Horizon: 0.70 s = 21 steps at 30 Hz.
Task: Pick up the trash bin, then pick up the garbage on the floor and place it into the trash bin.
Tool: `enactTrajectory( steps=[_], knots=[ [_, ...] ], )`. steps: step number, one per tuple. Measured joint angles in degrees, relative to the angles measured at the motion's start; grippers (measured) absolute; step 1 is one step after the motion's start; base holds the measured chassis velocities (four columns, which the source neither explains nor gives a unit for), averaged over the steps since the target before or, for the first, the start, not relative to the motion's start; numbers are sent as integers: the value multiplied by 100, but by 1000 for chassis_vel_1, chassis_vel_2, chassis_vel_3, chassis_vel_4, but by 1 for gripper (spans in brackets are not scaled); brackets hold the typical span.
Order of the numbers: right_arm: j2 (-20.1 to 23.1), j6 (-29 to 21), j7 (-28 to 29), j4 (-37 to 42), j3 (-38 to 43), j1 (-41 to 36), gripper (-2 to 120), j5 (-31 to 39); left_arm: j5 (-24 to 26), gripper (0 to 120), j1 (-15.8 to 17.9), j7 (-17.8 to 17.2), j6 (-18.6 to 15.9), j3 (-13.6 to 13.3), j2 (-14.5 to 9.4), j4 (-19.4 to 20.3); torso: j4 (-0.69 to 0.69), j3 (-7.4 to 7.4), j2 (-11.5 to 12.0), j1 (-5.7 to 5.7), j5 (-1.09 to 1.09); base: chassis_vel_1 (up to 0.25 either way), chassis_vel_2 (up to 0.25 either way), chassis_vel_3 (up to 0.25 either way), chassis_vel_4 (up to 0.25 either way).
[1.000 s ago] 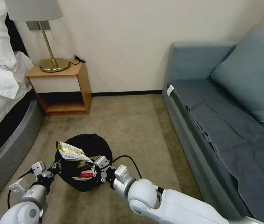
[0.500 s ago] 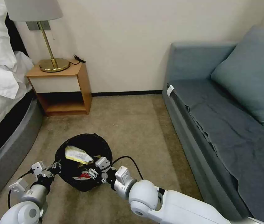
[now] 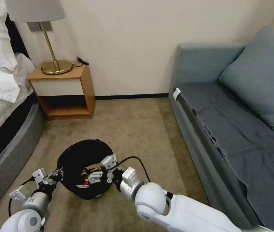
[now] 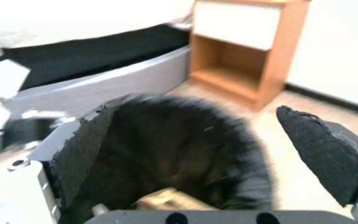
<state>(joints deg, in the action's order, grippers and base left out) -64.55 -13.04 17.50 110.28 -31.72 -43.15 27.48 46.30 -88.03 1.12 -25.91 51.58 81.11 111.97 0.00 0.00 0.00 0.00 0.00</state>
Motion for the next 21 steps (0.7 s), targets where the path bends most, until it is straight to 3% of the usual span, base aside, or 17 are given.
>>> enactTrajectory(
  steps=[5,11,21],
  knots=[
    [146,76,102,142,389,-264,100,-478,192,5,0,-190,-143,-33,18,15,0,0,0,0,0,0,0,0,0],
    [353,224,380,432,1251,-1098,100,-1731,348,5,8,-513,-288,-130,70,25,1,0,0,0,1,0,0,0,0],
    [379,259,983,881,2532,-2392,100,-2492,351,5,-17,-713,-319,-269,145,39,1,0,0,0,0,0,0,0,0]
  ],
)
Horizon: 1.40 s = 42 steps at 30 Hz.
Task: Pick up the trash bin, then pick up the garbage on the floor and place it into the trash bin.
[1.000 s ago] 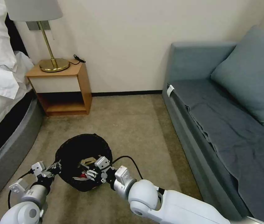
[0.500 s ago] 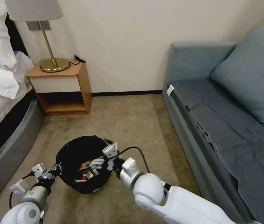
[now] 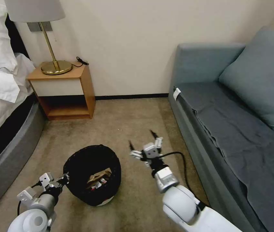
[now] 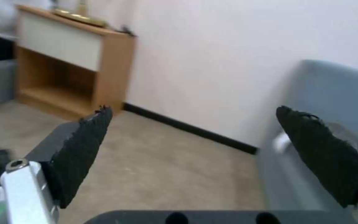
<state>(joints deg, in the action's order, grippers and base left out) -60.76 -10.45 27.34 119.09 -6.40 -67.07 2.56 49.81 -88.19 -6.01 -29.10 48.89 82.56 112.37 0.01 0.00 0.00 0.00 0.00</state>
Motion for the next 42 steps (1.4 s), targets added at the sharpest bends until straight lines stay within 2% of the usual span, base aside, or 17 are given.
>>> enactTrajectory(
  steps=[5,13,15,20,24,26,29,30,33,35,36,38,39,41,42],
  knots=[
    [110,-46,74,223,417,-488,100,-86,-9,5,-2,-73,-15,-30,15,-2,-1,0,0,0,0,0,0,0,0],
    [51,80,-19,534,969,-1163,100,-178,-46,5,-16,-110,-25,-62,28,-43,0,0,0,0,0,0,0,0,0],
    [30,164,-79,638,1159,-1402,100,-245,-56,15,-37,-106,-29,-68,15,-39,0,-1,0,0,0,0,0,0,0],
    [-22,238,-139,731,1324,-1607,100,-331,-101,27,-57,-81,-24,-75,12,-12,0,0,0,0,0,0,0,0,0],
    [-211,293,-195,857,1471,-1870,100,-473,-396,47,-119,70,100,-78,18,39,0,0,0,0,0,0,0,0,0],
    [-234,297,-201,875,1488,-1901,100,-492,-478,49,-136,120,124,-74,18,49,0,0,0,0,0,0,0,0,0],
    [-377,352,-236,964,1606,-2141,100,-631,-1113,66,-238,400,386,-28,21,118,-1,0,0,0,0,0,0,0,0],
    [-377,352,-236,964,1606,-2141,100,-631,-1113,66,-238,400,386,-28,21,118,-1,0,0,0,0,0,0,0,0],
    [-472,435,-274,1014,1748,-2416,100,-733,-1828,81,-384,758,856,37,41,252,0,0,0,0,-1,0,0,0,0],
    [-486,443,-276,1019,1765,-2446,100,-742,-1850,83,-397,775,875,40,42,270,-1,0,0,0,-1,0,0,0,0],
    [-539,471,-277,1038,1812,-2539,100,-762,-1967,90,-464,893,1013,72,46,375,0,0,0,0,-1,0,0,0,0],
    [-603,478,-277,1077,1858,-2637,100,-764,-2192,98,-544,1071,1290,109,59,493,-1,0,0,0,0,0,0,0,0],
    [-603,478,-277,1077,1858,-2637,100,-764,-2192,98,-544,1071,1290,109,59,493,-1,0,0,0,0,0,0,0,0],
    [-673,478,-263,1123,1926,-2718,100,-763,-2325,100,-694,1225,1625,88,75,664,-1,0,0,0,-1,0,0,0,0],
    [-673,478,-263,1123,1926,-2718,100,-763,-2325,100,-694,1225,1625,88,75,664,-1,0,0,0,-1,0,0,0,0]
  ],
)
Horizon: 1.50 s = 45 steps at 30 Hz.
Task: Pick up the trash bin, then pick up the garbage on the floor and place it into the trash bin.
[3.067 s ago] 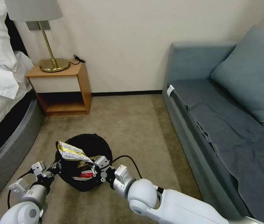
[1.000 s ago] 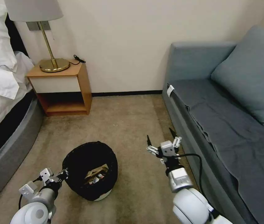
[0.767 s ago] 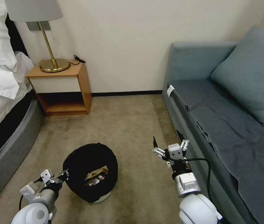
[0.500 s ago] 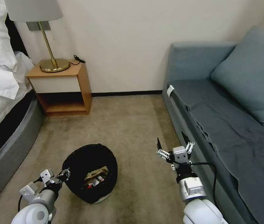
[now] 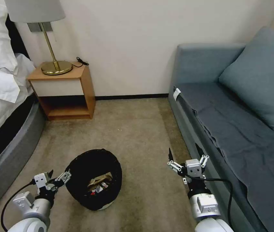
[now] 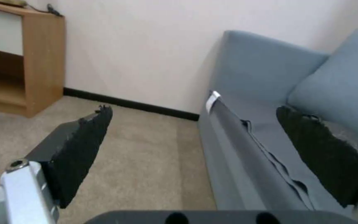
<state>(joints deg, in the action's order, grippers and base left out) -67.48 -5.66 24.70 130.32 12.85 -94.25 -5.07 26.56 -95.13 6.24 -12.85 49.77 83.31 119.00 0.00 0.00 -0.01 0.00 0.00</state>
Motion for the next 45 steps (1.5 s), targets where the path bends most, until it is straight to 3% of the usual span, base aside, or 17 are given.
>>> enactTrajectory(
  steps=[3,4,8,13,21,28,33,45],
  knots=[
    [-206,0,104,34,57,-132,100,-22,-288,100,-250,233,698,-148,77,143,0,0,0,0,0,0,0,0,0],
    [-206,0,104,34,57,-132,100,-22,-288,100,-250,233,698,-148,77,143,0,0,0,0,0,0,0,0,0],
    [-505,58,223,34,122,-305,100,-201,-453,100,-708,471,1753,-497,182,290,1,0,0,0,0,0,0,0,0],
    [-643,111,308,16,165,-395,100,-395,-754,100,-1126,367,2242,-751,265,515,0,0,0,0,0,0,0,0,0],
    [-841,236,371,-92,249,-437,100,-666,-894,100,-1454,-264,2346,-1137,372,993,1,0,0,0,0,0,0,0,0],
    [-907,216,371,-206,277,-242,100,-656,-1078,100,-1481,-597,2000,-1402,406,1204,1,0,0,0,0,0,0,0,0],
    [-900,101,400,-283,340,-119,100,-599,-1171,100,-1420,-675,1835,-1445,403,1187,0,0,0,0,1,0,0,0,0],
    [-934,114,388,-344,406,-141,100,-608,-1131,100,-1388,-597,1861,-1388,309,1117,0,0,0,0,0,0,0,0,0]
  ],
)
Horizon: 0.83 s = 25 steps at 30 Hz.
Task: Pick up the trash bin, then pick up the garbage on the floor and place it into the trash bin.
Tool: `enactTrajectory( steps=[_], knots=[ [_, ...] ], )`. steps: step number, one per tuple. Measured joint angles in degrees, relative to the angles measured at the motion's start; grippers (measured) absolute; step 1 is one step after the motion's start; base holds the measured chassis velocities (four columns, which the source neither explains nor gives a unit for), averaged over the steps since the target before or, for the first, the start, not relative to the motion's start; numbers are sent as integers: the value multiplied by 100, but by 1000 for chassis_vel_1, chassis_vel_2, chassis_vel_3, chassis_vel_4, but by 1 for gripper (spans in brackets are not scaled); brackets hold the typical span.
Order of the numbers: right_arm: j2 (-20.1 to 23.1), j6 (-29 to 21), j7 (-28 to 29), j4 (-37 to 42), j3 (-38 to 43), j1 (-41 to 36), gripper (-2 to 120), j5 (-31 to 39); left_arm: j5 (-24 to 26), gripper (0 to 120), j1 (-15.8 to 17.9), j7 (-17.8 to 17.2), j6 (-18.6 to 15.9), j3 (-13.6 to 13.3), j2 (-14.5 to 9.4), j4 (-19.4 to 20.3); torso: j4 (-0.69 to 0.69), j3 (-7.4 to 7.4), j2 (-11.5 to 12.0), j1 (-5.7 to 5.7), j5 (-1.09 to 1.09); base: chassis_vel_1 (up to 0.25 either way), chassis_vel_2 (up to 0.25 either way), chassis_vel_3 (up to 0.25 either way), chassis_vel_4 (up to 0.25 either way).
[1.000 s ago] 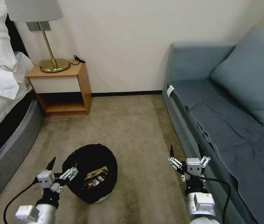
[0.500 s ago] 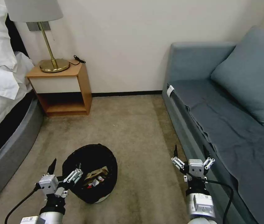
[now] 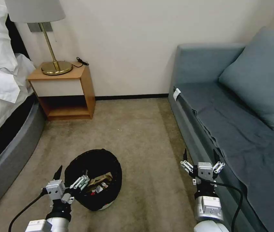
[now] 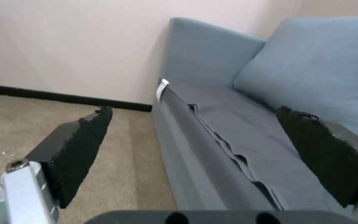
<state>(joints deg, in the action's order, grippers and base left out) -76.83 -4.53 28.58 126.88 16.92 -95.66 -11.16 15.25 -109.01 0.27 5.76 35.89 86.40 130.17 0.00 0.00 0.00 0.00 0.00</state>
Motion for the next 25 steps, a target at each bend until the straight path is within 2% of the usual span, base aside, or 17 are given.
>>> enactTrajectory(
  steps=[25],
  knots=[
    [-15,36,-59,-53,6,6,100,-130,5,100,32,-15,10,54,-65,-29,0,0,0,0,0,0,0,0,0]
  ],
)
